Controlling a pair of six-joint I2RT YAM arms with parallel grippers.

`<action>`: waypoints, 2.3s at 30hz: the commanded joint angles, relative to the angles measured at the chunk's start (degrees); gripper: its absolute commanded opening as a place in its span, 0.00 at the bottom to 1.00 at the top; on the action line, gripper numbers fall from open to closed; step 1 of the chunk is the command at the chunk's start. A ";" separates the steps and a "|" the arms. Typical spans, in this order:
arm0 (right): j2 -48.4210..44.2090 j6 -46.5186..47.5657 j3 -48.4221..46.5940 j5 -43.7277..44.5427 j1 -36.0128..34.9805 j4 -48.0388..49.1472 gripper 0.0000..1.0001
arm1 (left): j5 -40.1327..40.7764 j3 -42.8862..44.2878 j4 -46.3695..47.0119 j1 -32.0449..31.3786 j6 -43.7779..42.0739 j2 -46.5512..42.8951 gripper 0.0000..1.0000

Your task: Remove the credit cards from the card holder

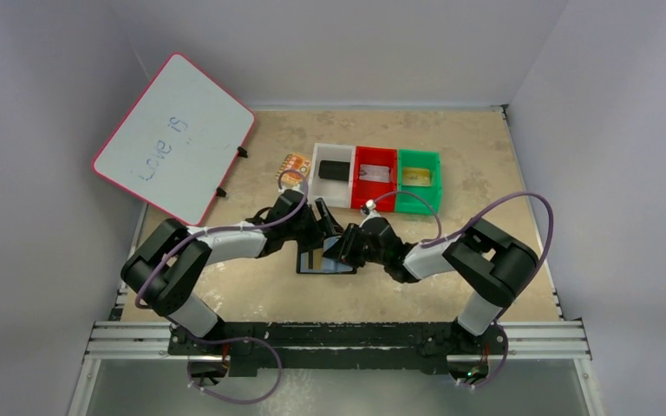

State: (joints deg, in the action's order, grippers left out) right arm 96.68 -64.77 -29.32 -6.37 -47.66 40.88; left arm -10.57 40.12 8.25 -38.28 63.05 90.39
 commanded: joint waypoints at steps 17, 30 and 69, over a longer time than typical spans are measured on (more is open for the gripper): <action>-16.01 3.07 2.86 4.54 0.11 -13.02 0.53 | -2.81 -0.54 1.71 -0.35 1.22 -3.82 0.57; -41.42 -4.04 10.52 14.97 0.11 -26.67 0.50 | -4.45 4.21 2.91 -6.50 1.07 2.24 0.49; -20.98 0.86 0.35 0.32 0.11 -10.92 0.50 | 25.21 -1.68 -28.90 -0.03 -2.88 -25.90 0.66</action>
State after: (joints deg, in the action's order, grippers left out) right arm 71.37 -65.76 -24.56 -1.72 -47.59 26.30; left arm 16.84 40.27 -22.37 -39.20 58.54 66.11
